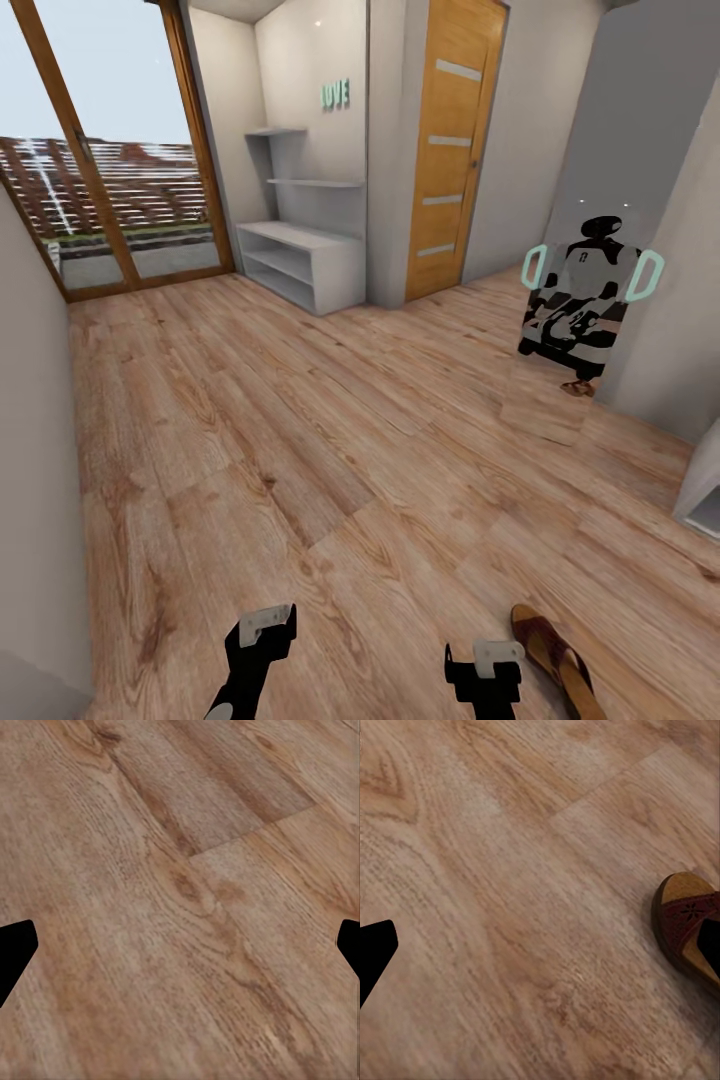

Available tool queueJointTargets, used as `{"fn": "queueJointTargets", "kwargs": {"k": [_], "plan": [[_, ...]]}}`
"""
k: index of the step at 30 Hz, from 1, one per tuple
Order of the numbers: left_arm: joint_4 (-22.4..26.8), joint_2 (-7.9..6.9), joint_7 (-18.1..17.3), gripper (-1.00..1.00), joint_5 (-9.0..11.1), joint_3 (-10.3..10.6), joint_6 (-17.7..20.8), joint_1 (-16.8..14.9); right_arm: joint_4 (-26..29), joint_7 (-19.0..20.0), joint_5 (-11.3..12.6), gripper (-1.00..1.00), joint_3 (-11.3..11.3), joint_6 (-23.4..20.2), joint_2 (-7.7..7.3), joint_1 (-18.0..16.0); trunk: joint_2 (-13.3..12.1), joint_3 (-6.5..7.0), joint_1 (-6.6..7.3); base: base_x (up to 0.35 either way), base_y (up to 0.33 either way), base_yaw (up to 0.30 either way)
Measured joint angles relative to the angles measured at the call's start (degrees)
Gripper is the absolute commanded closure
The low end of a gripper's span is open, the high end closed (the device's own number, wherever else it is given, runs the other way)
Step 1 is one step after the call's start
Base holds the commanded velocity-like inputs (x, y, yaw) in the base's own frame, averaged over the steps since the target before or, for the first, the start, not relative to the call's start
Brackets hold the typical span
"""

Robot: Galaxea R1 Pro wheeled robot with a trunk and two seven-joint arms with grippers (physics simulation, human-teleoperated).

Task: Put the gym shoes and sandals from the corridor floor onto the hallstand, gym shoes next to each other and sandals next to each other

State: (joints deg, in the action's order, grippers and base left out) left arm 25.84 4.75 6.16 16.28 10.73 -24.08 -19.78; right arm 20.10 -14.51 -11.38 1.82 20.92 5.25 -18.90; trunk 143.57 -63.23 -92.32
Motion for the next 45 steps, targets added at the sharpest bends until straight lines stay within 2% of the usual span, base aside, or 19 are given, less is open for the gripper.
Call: {"fn": "queueJointTargets", "kwargs": {"k": [16,45], "plan": [[0.0,0.06,0.1,-1.0,0.1,0.0,0.0,0.0,-0.1,-0.1,-0.3,-1.0,-0.1,0.0,0.54,0.0,0.0,0.0,0.0,-0.002,-0.142,0.0],[0.0,0.07,0.1,-1.0,0.1,0.0,0.0,0.0,-0.1,-0.1,-0.3,-1.0,-0.1,0.0,0.63,0.0,0.0,0.0,0.0,0.0,-0.016,0.0]]}}
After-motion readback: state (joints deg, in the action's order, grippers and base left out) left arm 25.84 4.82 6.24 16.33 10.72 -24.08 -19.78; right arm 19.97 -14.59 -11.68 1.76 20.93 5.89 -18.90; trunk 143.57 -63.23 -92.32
